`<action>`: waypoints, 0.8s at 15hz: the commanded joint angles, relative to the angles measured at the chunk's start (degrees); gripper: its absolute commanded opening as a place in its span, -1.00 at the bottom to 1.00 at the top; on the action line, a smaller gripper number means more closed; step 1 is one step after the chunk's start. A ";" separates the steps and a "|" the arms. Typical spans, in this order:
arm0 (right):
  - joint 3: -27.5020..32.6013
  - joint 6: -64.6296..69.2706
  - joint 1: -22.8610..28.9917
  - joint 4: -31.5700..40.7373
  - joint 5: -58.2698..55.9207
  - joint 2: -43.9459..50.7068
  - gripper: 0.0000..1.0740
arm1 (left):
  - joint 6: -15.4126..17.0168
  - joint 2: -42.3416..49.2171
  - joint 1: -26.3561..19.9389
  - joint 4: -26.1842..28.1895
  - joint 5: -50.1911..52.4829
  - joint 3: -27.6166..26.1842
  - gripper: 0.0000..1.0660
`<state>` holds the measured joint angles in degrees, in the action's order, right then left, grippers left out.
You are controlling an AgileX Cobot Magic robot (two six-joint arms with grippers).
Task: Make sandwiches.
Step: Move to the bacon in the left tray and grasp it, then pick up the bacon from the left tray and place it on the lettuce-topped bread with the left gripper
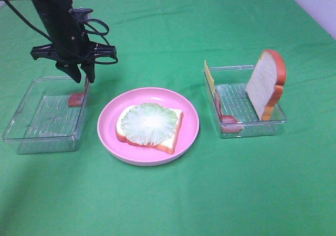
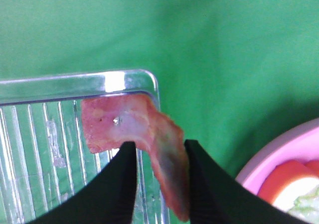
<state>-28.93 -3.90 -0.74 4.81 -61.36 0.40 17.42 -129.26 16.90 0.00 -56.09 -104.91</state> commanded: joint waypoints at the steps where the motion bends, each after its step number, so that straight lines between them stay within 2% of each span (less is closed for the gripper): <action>1: 0.11 -0.80 -0.23 0.00 0.69 0.69 0.48 | 0.57 0.00 0.11 -0.34 0.97 -0.23 -0.70; 2: 0.11 -0.80 -0.23 0.00 0.69 0.69 0.48 | 0.57 0.00 0.11 -0.34 1.09 -0.23 -0.92; 3: 0.11 -0.80 -0.23 0.00 0.69 0.69 0.48 | 0.29 0.00 0.11 -0.34 1.09 -0.23 -1.00; 8: 0.11 -0.80 -0.23 0.00 0.69 0.69 0.48 | -0.17 2.58 0.11 -0.34 -0.86 -0.23 -1.00; 9: 0.11 -0.80 -0.23 0.00 0.69 0.69 0.48 | -1.78 5.16 0.29 0.57 -2.12 -0.23 -1.00; 12: 0.11 -0.80 -0.23 0.00 0.69 0.69 0.48 | -6.88 10.66 0.29 10.66 -3.61 -0.23 -1.00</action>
<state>-28.93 -3.90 -0.74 4.81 -61.36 0.40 11.34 -119.52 16.90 9.00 -58.96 -104.91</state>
